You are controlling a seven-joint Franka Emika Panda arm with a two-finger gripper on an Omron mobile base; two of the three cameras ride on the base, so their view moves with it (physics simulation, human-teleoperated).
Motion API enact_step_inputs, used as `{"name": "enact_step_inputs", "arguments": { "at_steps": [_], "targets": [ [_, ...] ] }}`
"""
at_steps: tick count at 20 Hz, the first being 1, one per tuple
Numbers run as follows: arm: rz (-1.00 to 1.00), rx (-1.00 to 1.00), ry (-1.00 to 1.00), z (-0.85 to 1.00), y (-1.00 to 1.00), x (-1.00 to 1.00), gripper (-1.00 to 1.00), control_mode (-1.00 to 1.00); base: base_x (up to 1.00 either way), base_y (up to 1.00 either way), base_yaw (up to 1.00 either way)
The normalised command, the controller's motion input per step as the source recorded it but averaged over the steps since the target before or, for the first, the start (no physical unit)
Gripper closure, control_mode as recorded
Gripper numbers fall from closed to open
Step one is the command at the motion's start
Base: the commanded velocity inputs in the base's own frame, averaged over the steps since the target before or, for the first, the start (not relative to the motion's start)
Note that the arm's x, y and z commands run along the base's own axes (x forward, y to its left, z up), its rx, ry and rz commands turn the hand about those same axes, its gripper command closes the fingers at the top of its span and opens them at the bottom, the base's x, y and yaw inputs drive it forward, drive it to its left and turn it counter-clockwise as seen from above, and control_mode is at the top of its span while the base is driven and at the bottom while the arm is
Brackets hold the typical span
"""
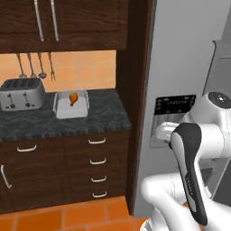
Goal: Place one mushroom and one chicken drumstick in each tupperware on the nearby counter, to pack two identical lunches.
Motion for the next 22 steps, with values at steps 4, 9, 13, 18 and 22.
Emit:
{"name": "enact_step_inputs", "arguments": {
  "at_steps": [4,9,13,18,22],
  "targets": [
    [0.0,0.0,0.0,0.0,0.0,0.0,1.0,1.0,0.24,1.0,-0.08],
    [0.0,0.0,0.0,0.0,0.0,0.0,1.0,1.0,0.72,0.77,-0.19],
    [0.0,0.0,0.0,0.0,0.0,0.0,1.0,1.0,0.64,0.75,-0.13],
    [0.0,0.0,0.0,0.0,0.0,0.0,1.0,1.0,0.89,0.65,-0.05],
    [0.0,0.0,0.0,0.0,0.0,0.0,1.0,1.0,0.79,0.29,0.0]
  ]
}}
